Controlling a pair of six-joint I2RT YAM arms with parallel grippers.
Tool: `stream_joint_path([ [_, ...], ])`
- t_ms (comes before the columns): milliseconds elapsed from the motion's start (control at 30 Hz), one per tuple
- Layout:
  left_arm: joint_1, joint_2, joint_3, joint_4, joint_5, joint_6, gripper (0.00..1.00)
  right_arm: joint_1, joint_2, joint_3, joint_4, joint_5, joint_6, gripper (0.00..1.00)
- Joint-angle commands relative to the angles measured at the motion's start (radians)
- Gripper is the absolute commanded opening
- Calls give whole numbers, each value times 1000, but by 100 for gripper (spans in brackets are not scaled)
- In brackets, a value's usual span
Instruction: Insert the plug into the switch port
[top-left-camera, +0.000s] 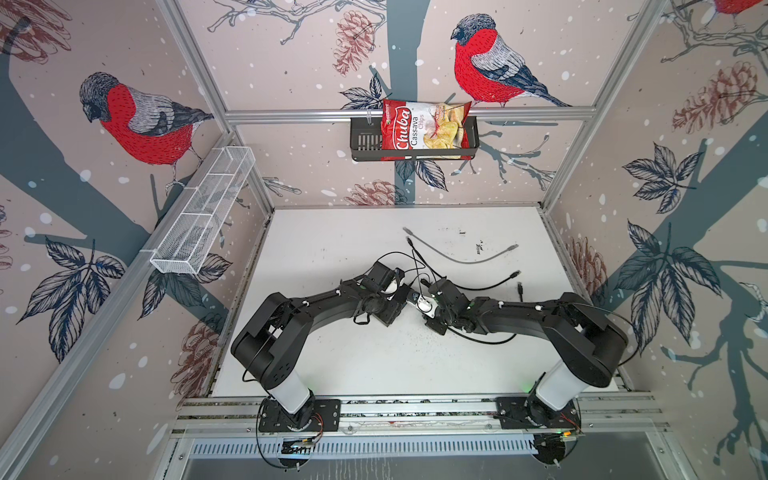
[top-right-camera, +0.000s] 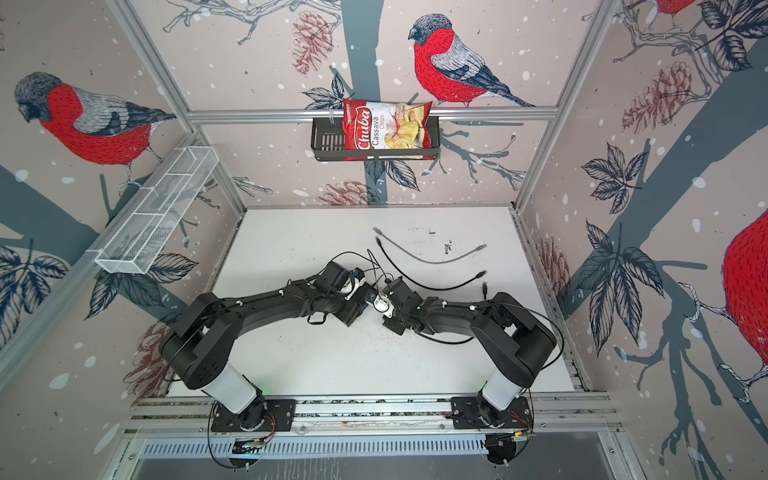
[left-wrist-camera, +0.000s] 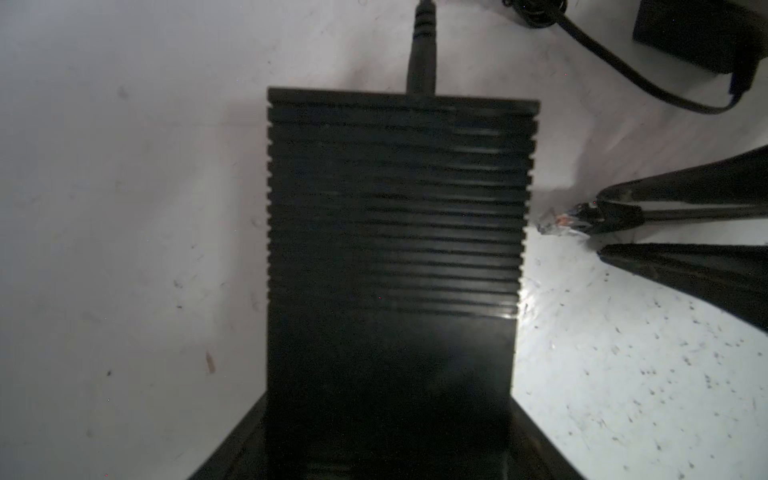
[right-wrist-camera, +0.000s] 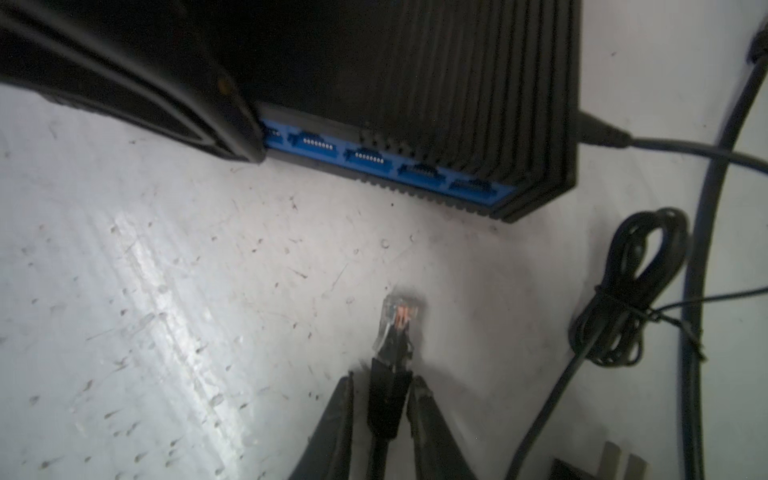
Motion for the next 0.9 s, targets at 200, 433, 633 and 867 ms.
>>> stream_joint_path([
  [200,1,-6,8,18,8,1,0,-12,45,16,-83,5,-16,21],
  [433,4,-4,15,4,5,6,0,-20,85,44,-123,0,0,27],
  [633,6,-4,12,0,4,6,0,-41,23,42,-136,-33,8,33],
  [867,6,-1,19,-6,5,7,0,-52,-6,42,-182,-66,26,35],
])
